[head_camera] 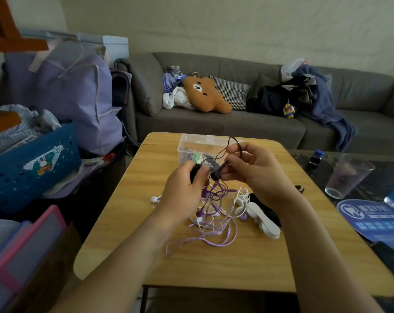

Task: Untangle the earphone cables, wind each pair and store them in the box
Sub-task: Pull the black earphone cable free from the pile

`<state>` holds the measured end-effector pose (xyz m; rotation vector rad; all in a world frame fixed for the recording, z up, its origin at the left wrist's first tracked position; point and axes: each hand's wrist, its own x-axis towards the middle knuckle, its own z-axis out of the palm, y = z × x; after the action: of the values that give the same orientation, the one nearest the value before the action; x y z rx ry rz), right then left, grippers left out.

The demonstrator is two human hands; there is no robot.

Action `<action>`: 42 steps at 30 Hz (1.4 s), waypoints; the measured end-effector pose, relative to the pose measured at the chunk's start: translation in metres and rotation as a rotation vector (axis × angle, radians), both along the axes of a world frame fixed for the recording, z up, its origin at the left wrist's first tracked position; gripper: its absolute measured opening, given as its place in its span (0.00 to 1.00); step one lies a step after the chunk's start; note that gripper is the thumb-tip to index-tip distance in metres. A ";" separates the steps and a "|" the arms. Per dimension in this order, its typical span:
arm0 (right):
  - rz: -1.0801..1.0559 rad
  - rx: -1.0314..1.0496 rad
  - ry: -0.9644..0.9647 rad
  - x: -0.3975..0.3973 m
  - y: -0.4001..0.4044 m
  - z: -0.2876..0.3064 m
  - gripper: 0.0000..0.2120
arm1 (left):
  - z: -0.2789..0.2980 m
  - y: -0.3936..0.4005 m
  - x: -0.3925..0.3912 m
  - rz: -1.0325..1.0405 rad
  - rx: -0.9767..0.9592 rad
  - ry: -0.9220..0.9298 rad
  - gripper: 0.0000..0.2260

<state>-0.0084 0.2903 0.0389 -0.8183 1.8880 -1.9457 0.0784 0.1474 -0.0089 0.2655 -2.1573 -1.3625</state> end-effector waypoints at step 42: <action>-0.599 -0.154 -0.206 -0.050 0.055 -0.001 0.08 | 0.014 -0.016 0.014 0.036 0.100 -0.111 0.04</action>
<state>-0.0582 0.3457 0.0375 -0.0627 2.0253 -2.4233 0.0925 0.1312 0.0048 0.4261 -2.1653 -1.4682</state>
